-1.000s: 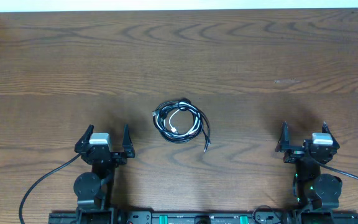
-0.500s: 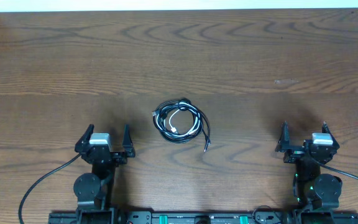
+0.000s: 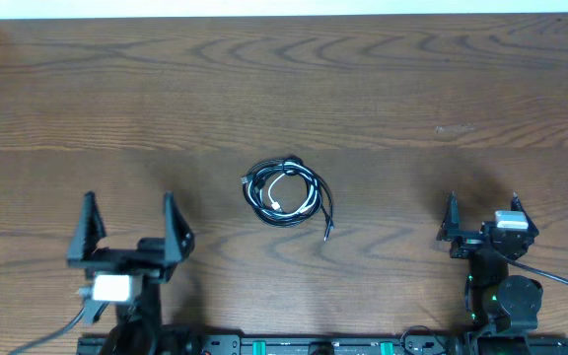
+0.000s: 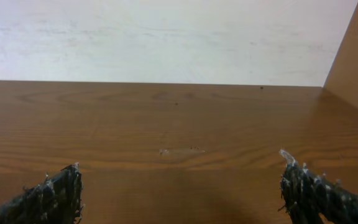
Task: Untangle cables
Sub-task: 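Raise the left arm and move its gripper over the cable coil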
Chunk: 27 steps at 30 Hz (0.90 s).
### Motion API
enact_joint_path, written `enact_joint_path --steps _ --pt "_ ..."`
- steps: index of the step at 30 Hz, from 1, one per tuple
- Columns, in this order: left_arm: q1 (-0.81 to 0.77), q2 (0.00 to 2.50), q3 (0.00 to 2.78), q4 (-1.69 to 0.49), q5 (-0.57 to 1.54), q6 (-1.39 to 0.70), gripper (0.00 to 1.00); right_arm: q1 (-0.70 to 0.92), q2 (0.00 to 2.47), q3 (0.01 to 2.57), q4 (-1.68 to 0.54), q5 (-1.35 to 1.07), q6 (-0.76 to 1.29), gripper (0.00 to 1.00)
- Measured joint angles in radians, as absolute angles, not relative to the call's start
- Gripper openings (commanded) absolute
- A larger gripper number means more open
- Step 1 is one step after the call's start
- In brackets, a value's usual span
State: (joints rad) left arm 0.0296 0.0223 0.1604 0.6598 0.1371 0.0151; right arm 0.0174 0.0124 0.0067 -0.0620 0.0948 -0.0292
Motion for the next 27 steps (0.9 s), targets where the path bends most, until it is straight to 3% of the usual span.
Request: enact_joint_path --steps 4,11,27 --pt "0.03 0.022 0.313 0.574 0.137 -0.007 0.98 0.017 0.012 0.007 -0.062 0.095 -0.029 0.99" --pt "0.03 0.08 0.642 0.144 0.19 -0.024 0.98 0.017 0.012 0.007 -0.062 0.094 -0.029 0.99" --pt "0.03 0.739 1.334 -0.733 0.377 -0.027 0.98 0.017 0.012 0.007 -0.062 0.094 -0.029 0.99"
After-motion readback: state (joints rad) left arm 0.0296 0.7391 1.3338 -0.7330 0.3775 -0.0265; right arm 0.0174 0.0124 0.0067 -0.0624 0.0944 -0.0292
